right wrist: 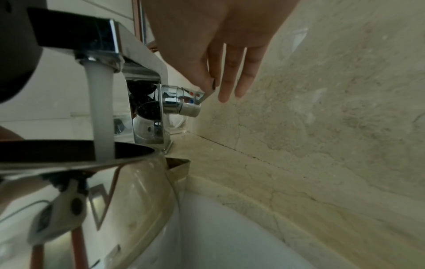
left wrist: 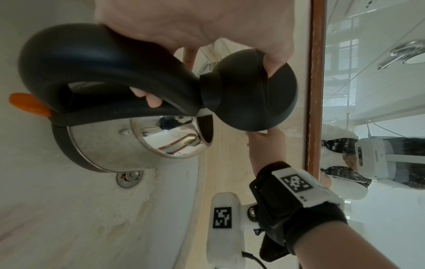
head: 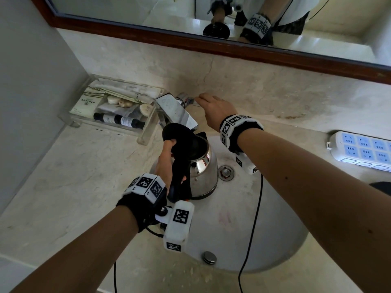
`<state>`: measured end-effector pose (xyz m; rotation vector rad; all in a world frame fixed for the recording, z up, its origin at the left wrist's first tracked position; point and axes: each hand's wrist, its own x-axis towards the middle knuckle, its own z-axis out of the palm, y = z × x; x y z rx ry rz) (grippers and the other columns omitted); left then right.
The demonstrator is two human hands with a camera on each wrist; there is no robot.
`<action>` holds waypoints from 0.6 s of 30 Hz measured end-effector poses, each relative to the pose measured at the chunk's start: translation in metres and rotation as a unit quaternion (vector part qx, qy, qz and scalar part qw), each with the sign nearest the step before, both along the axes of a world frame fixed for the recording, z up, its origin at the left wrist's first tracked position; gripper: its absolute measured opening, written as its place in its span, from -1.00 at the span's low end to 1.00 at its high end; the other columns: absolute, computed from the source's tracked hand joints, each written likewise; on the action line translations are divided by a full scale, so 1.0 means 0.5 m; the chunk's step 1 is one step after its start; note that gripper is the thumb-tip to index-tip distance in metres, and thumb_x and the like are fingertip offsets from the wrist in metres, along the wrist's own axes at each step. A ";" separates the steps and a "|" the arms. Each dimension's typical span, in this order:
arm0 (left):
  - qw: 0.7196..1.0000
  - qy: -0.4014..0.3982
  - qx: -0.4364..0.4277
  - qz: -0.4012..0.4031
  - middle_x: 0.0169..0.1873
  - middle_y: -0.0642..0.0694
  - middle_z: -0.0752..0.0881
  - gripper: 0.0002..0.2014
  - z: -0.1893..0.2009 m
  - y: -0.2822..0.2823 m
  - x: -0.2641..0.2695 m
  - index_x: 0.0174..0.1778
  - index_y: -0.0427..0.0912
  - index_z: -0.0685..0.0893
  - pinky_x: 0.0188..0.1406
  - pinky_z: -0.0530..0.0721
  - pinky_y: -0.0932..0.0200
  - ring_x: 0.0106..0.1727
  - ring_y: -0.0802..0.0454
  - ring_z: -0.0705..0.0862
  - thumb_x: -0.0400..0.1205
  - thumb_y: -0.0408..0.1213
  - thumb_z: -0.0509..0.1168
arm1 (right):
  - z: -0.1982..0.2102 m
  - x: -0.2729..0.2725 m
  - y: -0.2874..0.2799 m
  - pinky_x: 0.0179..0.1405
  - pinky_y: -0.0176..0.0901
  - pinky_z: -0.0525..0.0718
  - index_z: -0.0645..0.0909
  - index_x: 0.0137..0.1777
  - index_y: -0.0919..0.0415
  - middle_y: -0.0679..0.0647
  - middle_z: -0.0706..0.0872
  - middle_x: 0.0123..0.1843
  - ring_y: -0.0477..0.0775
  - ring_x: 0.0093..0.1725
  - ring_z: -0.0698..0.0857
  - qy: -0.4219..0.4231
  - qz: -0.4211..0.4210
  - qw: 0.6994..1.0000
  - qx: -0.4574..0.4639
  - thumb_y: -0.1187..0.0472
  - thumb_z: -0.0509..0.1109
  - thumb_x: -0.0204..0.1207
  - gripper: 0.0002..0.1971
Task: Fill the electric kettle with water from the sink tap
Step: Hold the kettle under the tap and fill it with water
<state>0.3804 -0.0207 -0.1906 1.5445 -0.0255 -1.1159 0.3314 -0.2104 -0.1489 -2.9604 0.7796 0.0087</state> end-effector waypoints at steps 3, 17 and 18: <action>1.000 0.005 -0.001 -0.002 -0.41 -0.24 0.60 -0.13 -0.001 -0.001 0.003 0.06 -0.33 0.54 -0.47 0.53 0.19 -0.50 -0.11 0.56 0.12 0.40 0.26 | 0.002 0.005 0.000 0.14 0.03 0.62 0.33 0.56 0.16 0.09 0.42 0.55 0.23 0.41 0.53 -0.008 -0.005 1.000 0.003 0.46 0.15 0.58 -0.46; 1.000 0.011 -0.004 -0.008 -0.45 -0.27 0.61 -0.11 -0.003 0.004 0.006 0.08 -0.37 0.57 -0.48 0.54 0.18 -0.56 -0.11 0.57 0.13 0.39 0.26 | 0.006 0.007 0.002 0.10 0.01 0.63 0.36 0.55 0.12 0.08 0.46 0.51 0.20 0.41 0.54 -0.022 -0.013 1.000 0.008 0.44 0.15 0.59 -0.47; 1.000 0.014 -0.003 -0.009 -0.45 -0.27 0.61 -0.10 -0.002 0.004 0.006 0.09 -0.37 0.57 -0.49 0.54 0.19 -0.56 -0.11 0.57 0.13 0.39 0.27 | 0.006 0.007 0.003 0.10 0.01 0.63 0.37 0.54 0.12 0.09 0.46 0.51 0.20 0.41 0.53 -0.023 -0.015 1.000 0.009 0.44 0.14 0.59 -0.48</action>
